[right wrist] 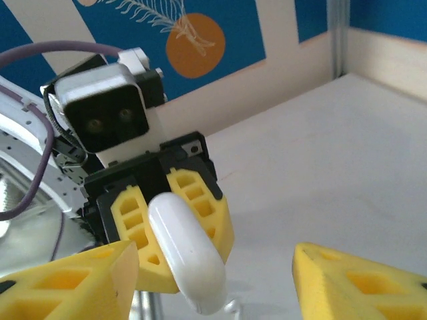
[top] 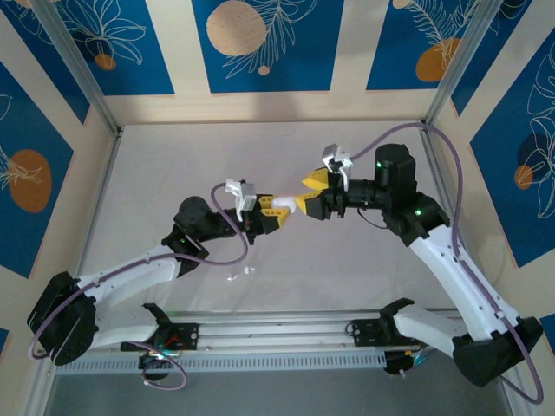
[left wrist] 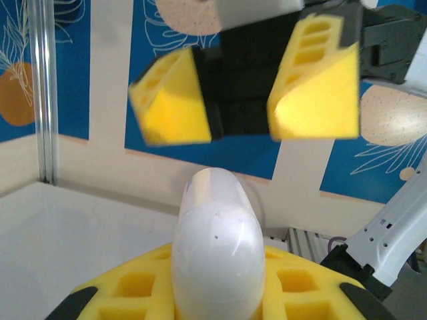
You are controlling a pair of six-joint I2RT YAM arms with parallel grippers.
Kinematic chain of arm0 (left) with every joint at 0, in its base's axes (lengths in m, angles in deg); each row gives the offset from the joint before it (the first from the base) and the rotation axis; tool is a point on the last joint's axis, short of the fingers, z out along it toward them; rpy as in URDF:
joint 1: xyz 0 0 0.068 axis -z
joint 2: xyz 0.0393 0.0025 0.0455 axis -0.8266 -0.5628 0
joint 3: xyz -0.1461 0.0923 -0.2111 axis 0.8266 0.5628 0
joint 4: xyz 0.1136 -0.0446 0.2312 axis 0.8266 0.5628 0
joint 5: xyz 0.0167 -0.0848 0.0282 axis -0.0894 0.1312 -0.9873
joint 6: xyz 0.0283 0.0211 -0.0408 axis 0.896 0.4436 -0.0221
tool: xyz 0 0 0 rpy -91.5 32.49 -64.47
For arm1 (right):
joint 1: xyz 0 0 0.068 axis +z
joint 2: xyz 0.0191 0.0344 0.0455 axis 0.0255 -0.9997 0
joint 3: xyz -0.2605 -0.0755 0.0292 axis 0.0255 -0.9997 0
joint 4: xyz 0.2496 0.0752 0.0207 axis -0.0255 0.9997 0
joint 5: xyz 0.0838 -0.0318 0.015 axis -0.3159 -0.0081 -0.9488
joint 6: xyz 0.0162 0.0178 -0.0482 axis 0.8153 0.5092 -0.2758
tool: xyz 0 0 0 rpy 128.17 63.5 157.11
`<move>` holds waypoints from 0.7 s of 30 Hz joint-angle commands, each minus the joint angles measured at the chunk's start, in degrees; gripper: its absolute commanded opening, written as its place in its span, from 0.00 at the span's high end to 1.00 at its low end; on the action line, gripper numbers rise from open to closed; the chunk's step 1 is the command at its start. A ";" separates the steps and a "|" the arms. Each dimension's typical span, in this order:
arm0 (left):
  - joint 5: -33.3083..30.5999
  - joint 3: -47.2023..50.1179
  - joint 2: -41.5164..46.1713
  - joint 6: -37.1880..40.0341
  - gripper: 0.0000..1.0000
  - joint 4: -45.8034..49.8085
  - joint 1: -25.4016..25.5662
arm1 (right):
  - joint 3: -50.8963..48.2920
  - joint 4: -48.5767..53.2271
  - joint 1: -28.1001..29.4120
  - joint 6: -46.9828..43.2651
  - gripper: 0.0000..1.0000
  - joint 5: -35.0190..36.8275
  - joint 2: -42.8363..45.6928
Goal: Insert wireless bluetooth earbuds into charging case
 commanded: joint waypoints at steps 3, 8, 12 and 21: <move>-0.09 0.78 0.59 0.75 0.93 -4.89 0.03 | 1.97 5.00 -0.03 3.90 0.37 -4.41 -2.25; 0.21 0.64 0.67 0.55 0.93 -4.67 0.03 | 2.15 5.11 0.36 3.46 0.37 -3.73 -3.34; 1.48 0.38 0.50 0.27 0.92 -4.45 0.09 | 2.68 4.84 0.59 4.13 0.38 -1.16 -4.35; 2.89 0.08 0.93 -0.57 0.92 -4.15 0.06 | 4.22 2.78 0.59 6.53 0.38 3.54 -6.61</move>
